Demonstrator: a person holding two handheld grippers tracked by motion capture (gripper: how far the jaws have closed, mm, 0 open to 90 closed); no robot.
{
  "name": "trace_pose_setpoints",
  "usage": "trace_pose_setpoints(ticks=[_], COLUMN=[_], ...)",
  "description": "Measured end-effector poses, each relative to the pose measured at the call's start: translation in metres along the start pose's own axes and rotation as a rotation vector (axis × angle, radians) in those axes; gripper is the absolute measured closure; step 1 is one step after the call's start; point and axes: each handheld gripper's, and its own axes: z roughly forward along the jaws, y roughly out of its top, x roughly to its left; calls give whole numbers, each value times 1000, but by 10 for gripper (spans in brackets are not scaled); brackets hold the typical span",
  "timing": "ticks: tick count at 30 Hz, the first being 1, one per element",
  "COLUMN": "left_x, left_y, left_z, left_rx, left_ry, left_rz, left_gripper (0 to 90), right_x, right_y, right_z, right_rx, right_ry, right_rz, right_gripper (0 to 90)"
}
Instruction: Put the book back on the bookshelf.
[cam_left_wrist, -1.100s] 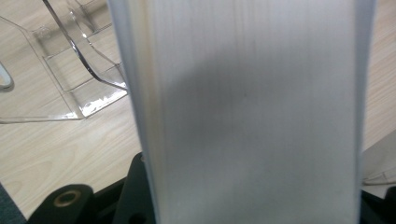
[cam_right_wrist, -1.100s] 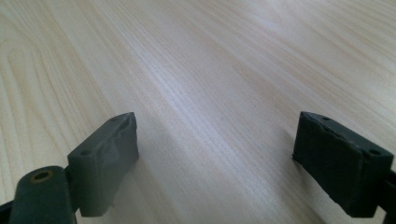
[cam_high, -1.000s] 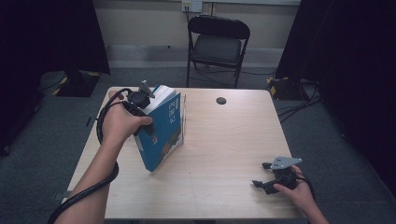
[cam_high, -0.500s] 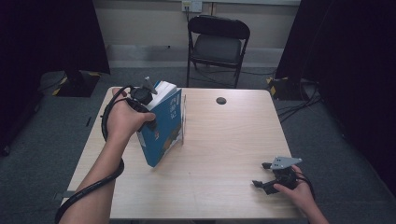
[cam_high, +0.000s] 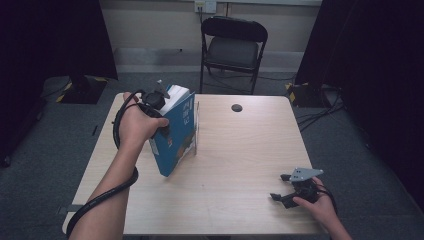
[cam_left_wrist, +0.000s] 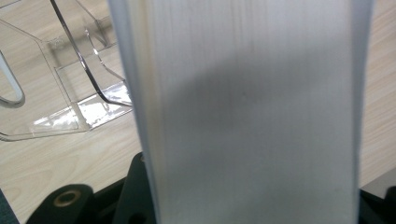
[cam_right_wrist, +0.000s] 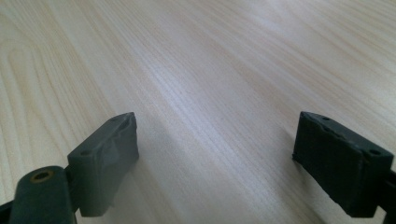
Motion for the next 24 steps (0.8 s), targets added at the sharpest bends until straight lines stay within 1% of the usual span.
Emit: trace_pose_setpoints(ticks=[1,3,5,7,8,9,10,11,14,15,18,19,20,21,24], left_x=[0,0,0,0,0,-2,-1,-2,-3,-3,-2,-3,-2,-2,-3], left_y=[1,2,3,4,4,4,5,6,7,9,10,11,11,11,13], left_z=[0,1,2,3,3,4,5,6,6,7,8,9,9,9,10], left_rx=[0,-5,-6,-8,-8,-18,-19,-26,-25,-24,-26,-29,-29,-29,-33], left_ry=[6,1,14,14,14,14,17,21,22,20,25,24,25,25,29], left_rz=[4,-15,-10,-25,-25,-67,-68,-80,-83,-91,-83,-100,-90,-90,-100], left_gripper=[619,619,619,618,619,619,619,618,619,619,619,618,618,619,618], right_x=[0,0,0,0,0,0,0,0,0,0,0,0,0,0,0], right_y=[0,0,0,0,0,0,0,0,0,0,0,0,0,0,0], right_z=[0,0,0,0,0,0,0,0,0,0,0,0,0,0,0], right_rx=[1,0,0,1,1,0,0,0,0,0,1,1,1,1,1], right_ry=[0,0,0,0,0,0,0,0,0,0,1,1,0,0,1], right_rz=[-2,0,0,-2,-2,0,0,0,0,0,-2,-2,-2,-2,-2], right_gripper=[129,129,129,129,129,129,130,129,129,129,130,129,129,129,129])
